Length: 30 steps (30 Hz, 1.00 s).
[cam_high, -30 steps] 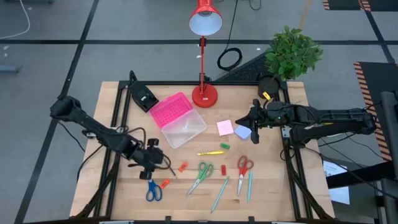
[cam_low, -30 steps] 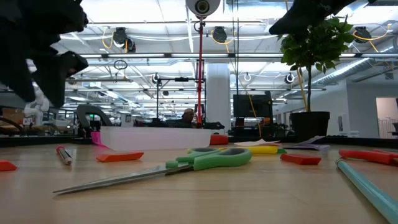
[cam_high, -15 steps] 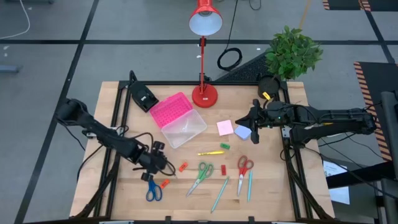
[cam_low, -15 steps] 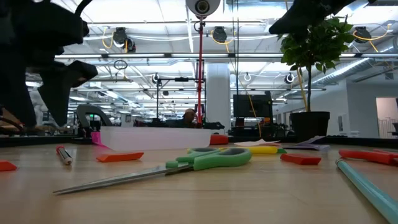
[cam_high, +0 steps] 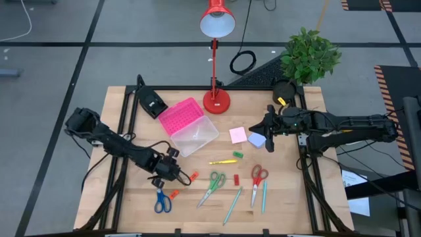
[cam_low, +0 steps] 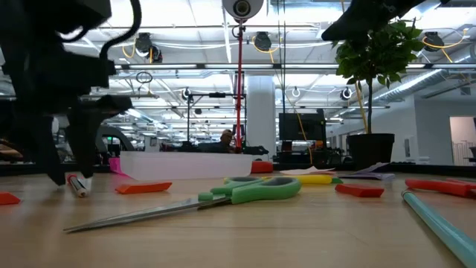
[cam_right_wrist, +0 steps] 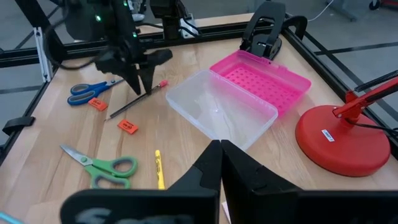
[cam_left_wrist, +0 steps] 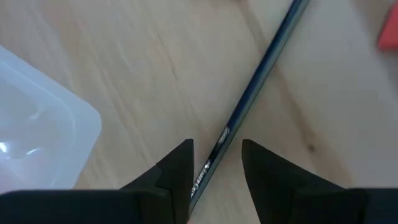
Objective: Pack school essentials
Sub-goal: Put the dark blue pencil into the pink supply box
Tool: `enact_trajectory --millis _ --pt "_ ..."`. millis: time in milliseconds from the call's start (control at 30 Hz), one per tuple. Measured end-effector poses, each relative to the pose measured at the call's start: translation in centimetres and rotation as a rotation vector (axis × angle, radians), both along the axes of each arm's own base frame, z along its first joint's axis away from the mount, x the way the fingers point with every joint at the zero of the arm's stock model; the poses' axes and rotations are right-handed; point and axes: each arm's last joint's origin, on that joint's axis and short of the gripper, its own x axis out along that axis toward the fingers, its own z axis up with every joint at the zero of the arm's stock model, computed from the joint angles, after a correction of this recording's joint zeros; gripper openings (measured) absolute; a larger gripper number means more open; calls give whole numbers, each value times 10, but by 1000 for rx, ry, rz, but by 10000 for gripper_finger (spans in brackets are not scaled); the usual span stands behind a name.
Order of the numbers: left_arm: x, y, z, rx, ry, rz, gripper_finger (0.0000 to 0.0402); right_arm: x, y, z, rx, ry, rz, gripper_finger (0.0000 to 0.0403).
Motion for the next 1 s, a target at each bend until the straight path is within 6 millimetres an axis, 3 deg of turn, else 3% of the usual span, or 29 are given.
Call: enact_trajectory --millis 267,600,800,1000 --pt "6 8 -7 -37 53 -12 124 0 0 0 2 0 -1 0" --pt "5 8 -7 -48 59 -69 30 0 0 0 2 0 -1 0" --pt "1 8 8 -42 31 -57 9 0 0 0 3 0 -1 0" --pt "3 4 45 -6 -62 -58 19 4 0 -10 30 -56 -14 0"
